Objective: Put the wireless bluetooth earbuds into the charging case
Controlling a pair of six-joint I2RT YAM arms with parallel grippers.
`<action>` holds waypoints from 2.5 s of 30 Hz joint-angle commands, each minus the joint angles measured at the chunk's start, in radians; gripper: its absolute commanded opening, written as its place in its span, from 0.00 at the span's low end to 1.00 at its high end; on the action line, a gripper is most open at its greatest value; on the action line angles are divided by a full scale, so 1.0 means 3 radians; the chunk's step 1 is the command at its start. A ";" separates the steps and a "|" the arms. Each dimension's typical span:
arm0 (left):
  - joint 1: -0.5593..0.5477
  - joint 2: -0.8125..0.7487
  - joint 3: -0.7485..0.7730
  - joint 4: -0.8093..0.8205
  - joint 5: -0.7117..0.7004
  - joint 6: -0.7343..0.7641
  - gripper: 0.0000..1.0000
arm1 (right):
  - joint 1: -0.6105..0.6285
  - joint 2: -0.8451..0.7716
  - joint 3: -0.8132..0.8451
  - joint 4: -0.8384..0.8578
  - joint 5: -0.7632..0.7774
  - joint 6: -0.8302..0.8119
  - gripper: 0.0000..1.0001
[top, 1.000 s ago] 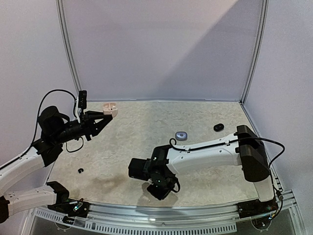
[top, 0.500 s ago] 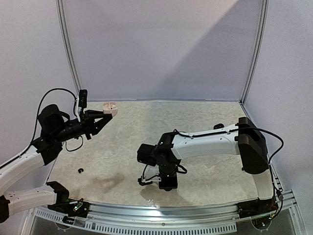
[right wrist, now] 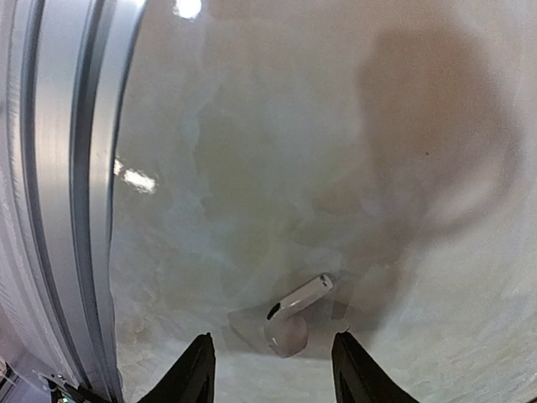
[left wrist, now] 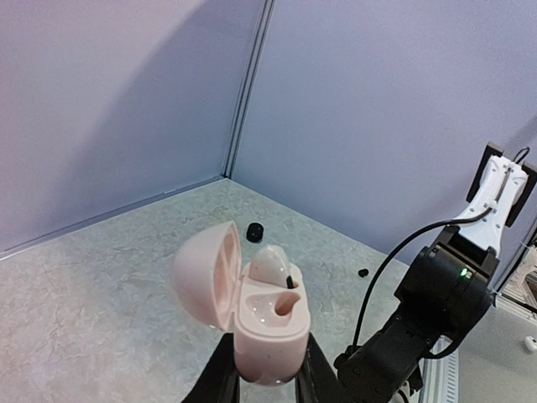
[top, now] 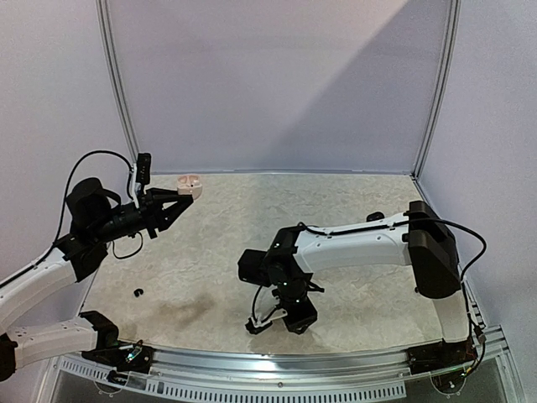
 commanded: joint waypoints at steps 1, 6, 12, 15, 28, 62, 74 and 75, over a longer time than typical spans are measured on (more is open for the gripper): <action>0.0041 -0.0001 0.0081 -0.0063 -0.0007 0.0049 0.00 | -0.0029 0.0043 0.0181 0.0036 0.0216 0.0048 0.49; 0.0045 -0.0003 0.0067 -0.0044 -0.0002 0.0023 0.00 | -0.0029 -0.0181 0.0387 0.0273 0.0280 0.0498 0.50; 0.0041 0.0000 0.0045 -0.0015 -0.0017 0.0007 0.00 | -0.0051 -0.0394 0.0343 0.1081 0.0085 0.1956 0.44; 0.0045 -0.0002 0.0055 -0.0007 -0.0017 0.0005 0.00 | -0.0103 -0.0197 0.0417 0.0977 0.0518 0.2911 0.24; 0.0040 0.0029 0.0053 0.0018 -0.0001 -0.0018 0.00 | -0.0031 0.0055 0.0121 0.0923 0.0871 0.4977 0.12; 0.0037 0.0044 0.0043 0.0053 0.0010 -0.0089 0.00 | 0.0398 -0.0077 -0.0260 0.0507 0.0528 0.5316 0.03; 0.0035 0.0049 0.0030 0.0060 0.0001 -0.0086 0.00 | 0.0558 -0.0098 -0.0239 0.0367 0.0376 0.5167 0.02; 0.0035 0.0054 0.0030 0.0059 0.0003 -0.0080 0.00 | 0.0557 -0.0101 -0.0190 0.0377 0.0393 0.5142 0.03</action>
